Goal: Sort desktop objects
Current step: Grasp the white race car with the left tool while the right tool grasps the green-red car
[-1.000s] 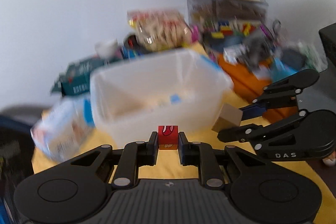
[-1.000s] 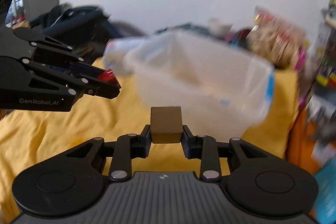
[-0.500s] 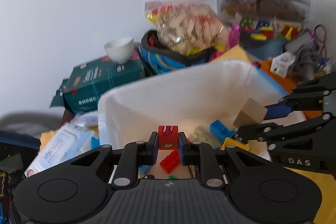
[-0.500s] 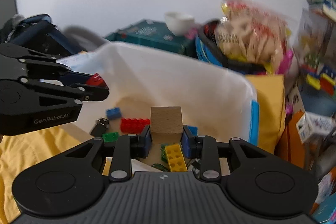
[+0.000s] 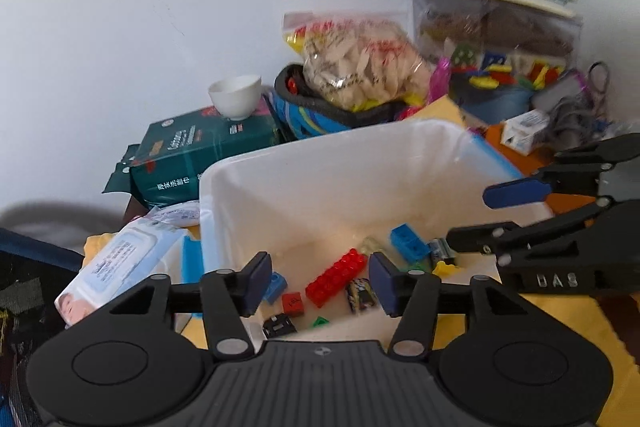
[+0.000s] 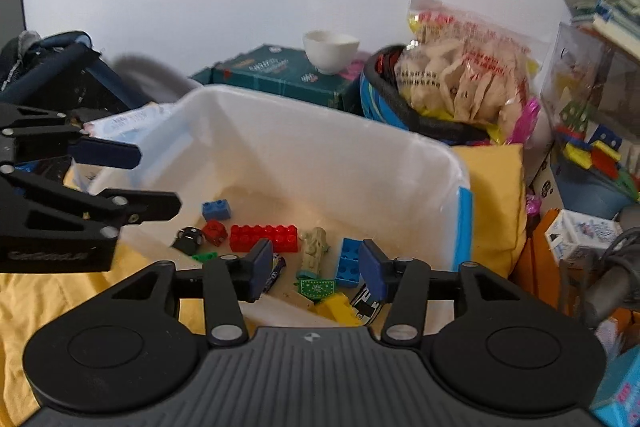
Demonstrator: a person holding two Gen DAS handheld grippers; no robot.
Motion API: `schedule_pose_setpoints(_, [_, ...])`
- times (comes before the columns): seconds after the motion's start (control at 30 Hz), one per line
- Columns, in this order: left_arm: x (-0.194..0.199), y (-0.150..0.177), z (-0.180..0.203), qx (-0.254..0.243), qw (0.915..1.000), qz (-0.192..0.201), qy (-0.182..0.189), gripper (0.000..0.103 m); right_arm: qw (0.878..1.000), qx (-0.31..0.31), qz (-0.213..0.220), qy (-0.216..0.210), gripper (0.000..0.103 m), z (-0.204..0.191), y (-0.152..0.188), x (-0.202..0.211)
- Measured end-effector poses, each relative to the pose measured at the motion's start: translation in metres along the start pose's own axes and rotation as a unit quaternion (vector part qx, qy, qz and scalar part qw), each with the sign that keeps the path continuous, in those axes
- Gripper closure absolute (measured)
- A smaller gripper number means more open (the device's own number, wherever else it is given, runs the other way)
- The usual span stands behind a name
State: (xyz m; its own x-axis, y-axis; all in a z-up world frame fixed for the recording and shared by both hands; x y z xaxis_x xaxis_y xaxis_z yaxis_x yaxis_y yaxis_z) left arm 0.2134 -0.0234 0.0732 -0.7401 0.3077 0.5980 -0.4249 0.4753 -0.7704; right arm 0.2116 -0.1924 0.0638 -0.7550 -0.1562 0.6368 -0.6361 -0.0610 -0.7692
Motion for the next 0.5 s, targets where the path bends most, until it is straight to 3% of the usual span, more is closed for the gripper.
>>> schedule_pose_setpoints(0.1, [0.027, 0.017, 0.006, -0.003, 1.0, 0.006, -0.003, 0.034, 0.999, 0.022, 0.023, -0.004, 0.047, -0.001, 0.012, 0.025])
schedule_pose_setpoints(0.23, [0.046, 0.051, 0.018, -0.002, 0.9998, -0.017, -0.01, 0.033, 0.999, 0.043, 0.028, -0.014, 0.047, -0.004, 0.04, 0.05])
schedule_pose_setpoints(0.43, [0.061, 0.113, 0.062, -0.01, 0.9974, -0.069, 0.019, 0.033, 0.99, 0.137, -0.006, -0.018, 0.051, -0.025, 0.112, 0.056])
schedule_pose_setpoints(0.5, [0.064, 0.13, 0.078, -0.023, 0.9956, -0.086, 0.028, 0.033, 0.985, 0.169, -0.032, -0.016, 0.057, -0.035, 0.135, 0.049])
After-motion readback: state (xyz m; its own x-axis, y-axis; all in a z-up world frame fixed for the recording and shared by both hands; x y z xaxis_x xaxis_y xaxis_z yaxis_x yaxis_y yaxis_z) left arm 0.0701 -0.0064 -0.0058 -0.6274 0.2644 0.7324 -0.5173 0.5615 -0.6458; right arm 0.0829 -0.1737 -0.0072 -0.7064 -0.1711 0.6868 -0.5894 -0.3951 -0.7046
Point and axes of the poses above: each gripper's, at about its wrist camera, not at the fingertips, and x roughly against the way its jaws point, z to its right, y to its underside, the point moved 1 cm from there along -x, roughly the way its jaws point, and after that the axes turned 11 degrees about -x, right-handed, at the moved point
